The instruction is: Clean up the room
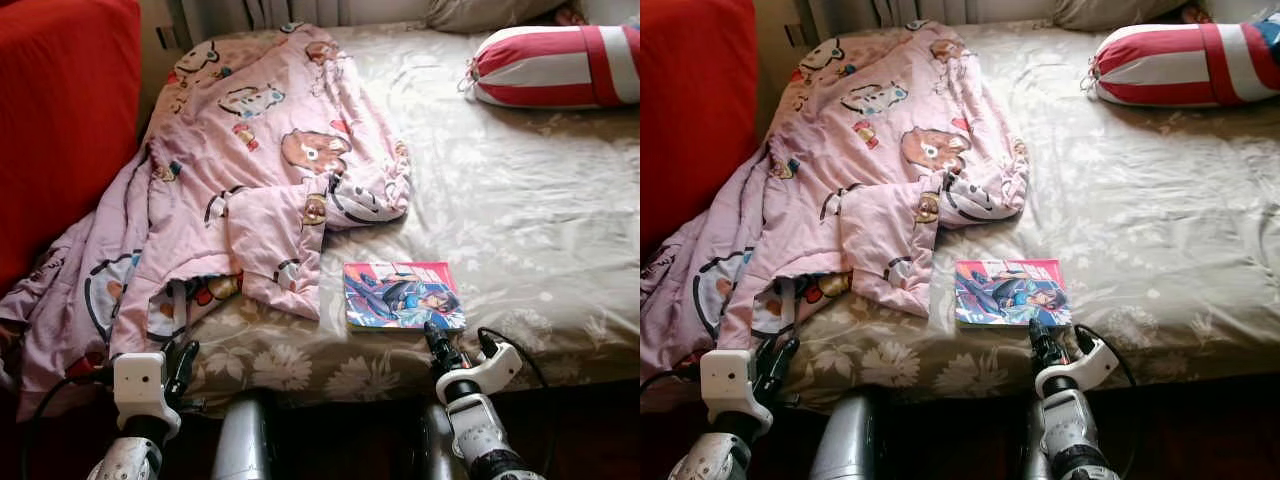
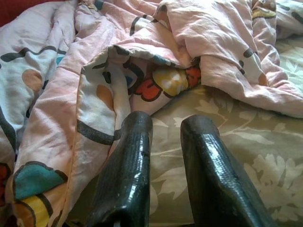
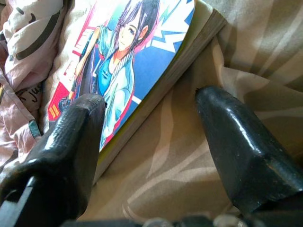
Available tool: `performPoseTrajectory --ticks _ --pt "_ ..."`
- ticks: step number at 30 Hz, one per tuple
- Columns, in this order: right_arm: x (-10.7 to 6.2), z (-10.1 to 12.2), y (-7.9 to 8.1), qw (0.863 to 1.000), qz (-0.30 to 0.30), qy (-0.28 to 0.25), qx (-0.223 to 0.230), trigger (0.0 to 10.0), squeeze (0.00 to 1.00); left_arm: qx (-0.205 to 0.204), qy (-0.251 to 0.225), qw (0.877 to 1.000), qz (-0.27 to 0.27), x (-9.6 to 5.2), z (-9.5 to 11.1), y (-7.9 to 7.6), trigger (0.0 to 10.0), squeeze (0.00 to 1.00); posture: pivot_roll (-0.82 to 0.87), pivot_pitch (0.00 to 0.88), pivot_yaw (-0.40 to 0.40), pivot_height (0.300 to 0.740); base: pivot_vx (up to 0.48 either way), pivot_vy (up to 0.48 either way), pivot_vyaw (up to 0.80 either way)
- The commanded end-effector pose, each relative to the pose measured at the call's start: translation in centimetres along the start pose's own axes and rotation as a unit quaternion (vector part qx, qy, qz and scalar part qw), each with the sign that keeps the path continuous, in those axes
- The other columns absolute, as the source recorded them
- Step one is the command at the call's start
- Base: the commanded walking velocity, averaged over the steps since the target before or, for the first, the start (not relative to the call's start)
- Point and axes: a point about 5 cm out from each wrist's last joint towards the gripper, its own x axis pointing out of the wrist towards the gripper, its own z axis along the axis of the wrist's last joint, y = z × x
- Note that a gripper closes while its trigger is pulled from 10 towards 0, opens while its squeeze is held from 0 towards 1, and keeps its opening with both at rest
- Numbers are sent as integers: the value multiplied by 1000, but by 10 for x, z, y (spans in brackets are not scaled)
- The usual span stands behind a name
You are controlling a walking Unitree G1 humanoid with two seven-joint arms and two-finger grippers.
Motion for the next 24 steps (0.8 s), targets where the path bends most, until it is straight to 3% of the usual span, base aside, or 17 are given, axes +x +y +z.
performPoseTrajectory --ticks 1,15,24 --pt "0 -3 1 1000 -2 4 10 10000 0 9 7 1000 1 -3 0 3 10000 0 232 146 62 552 0 0 0" --pt "6 -1 9 1000 8 8 10 10000 0 11 10 1000 -3 -5 2 3 10000 0 248 150 66 552 0 0 0" --pt "6 2 7 1000 -2 3 14 10000 0 13 15 1000 -3 -10 3 4 10000 0 257 162 70 552 0 0 0"
